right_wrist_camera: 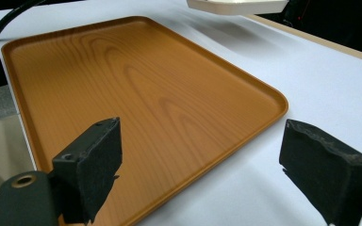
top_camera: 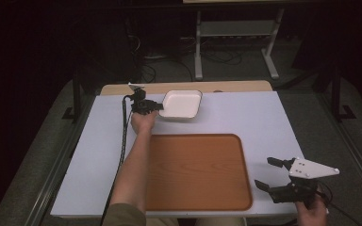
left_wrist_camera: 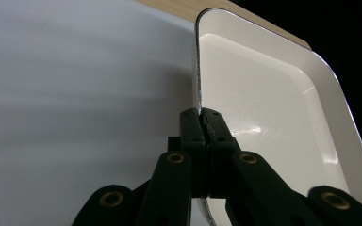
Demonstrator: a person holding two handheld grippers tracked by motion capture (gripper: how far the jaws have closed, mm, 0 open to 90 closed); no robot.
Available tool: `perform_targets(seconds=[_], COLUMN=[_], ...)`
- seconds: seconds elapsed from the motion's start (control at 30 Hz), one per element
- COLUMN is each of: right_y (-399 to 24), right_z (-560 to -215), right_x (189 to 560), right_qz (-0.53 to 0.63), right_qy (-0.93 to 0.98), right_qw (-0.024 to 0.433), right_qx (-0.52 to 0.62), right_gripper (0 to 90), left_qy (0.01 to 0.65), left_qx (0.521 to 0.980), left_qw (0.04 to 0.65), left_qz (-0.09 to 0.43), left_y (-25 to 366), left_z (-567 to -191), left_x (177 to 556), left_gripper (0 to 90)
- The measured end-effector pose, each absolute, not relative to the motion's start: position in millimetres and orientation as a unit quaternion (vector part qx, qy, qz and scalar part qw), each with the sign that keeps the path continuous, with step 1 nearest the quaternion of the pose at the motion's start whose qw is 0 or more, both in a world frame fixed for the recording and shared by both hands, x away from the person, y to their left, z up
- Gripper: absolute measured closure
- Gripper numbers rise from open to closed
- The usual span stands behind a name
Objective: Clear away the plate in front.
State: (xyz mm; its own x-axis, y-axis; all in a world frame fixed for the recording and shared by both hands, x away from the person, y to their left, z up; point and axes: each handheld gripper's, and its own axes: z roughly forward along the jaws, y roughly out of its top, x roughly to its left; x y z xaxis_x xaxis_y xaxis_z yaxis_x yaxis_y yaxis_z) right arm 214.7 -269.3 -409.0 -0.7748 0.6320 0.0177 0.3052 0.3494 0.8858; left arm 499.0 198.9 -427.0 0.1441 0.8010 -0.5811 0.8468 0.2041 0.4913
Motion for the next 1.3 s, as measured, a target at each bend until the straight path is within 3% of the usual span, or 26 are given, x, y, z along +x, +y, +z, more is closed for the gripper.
perform_targets(seconds=[1.3], right_y=[-268], right_z=[-408], right_x=[214], right_qz=[0.490], right_qy=[0.806], right_qw=[0.166], right_qx=[0.289], right_gripper=[12.7], left_qy=[0.590], left_qx=[0.663], left_qw=[0.461], left_qz=[-0.011], left_y=[216], left_z=[-374], left_x=[456], left_gripper=[88.8])
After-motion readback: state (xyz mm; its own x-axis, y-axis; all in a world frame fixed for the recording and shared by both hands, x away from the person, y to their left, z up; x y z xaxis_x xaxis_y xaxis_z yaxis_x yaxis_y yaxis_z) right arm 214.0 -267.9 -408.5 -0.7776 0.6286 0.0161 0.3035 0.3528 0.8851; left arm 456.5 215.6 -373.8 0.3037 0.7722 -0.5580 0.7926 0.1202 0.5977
